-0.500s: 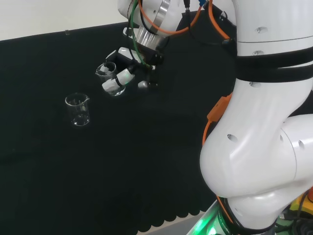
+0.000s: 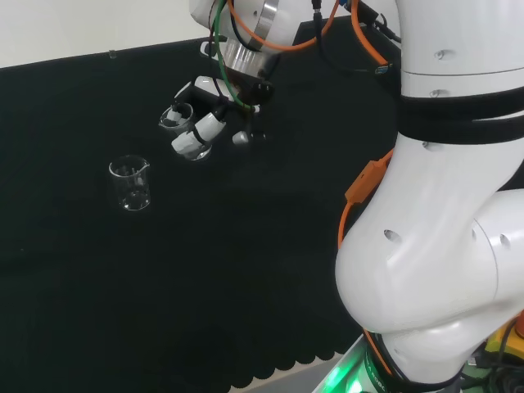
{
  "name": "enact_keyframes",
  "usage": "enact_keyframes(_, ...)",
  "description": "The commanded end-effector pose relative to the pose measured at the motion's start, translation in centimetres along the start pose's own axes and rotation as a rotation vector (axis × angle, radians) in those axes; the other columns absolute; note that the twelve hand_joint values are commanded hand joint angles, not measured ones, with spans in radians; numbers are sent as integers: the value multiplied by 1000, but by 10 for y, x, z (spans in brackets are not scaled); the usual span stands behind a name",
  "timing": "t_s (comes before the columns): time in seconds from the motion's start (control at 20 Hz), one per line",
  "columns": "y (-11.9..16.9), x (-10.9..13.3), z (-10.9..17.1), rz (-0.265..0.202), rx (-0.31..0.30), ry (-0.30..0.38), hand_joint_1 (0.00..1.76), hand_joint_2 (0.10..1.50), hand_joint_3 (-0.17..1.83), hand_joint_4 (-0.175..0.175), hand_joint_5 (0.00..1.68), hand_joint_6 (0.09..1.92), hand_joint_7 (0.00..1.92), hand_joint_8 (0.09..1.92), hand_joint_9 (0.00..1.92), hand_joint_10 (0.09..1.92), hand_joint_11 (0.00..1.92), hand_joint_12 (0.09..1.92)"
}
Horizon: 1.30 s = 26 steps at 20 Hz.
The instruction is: Pour the water from the handheld beaker into the one on the table.
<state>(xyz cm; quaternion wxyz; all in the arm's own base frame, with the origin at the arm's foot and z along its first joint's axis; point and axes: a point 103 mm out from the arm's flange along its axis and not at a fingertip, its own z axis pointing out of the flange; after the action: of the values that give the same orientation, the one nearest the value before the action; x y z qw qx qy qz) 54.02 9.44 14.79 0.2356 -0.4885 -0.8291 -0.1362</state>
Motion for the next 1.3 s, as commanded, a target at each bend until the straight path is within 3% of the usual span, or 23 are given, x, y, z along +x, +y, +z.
enact_keyframes(0.05, 1, 13, -2, -4, 53, -54, 1312, 655, 665, -175, 1229, 718, 1298, 678, 1513, 669, 1207, 771)
enact_keyframes(0.45, 10, 31, 1, 5, 130, -170, 1311, 653, 670, -175, 1227, 724, 1296, 684, 1512, 675, 1208, 772)
enact_keyframes(0.85, 17, 48, 7, 44, 238, -309, 1311, 647, 683, -175, 1225, 733, 1293, 696, 1518, 688, 1210, 773)
enact_keyframes(1.3, 24, 61, 9, 69, 326, -406, 1309, 631, 727, -175, 1210, 777, 1278, 743, 1526, 736, 1211, 779)
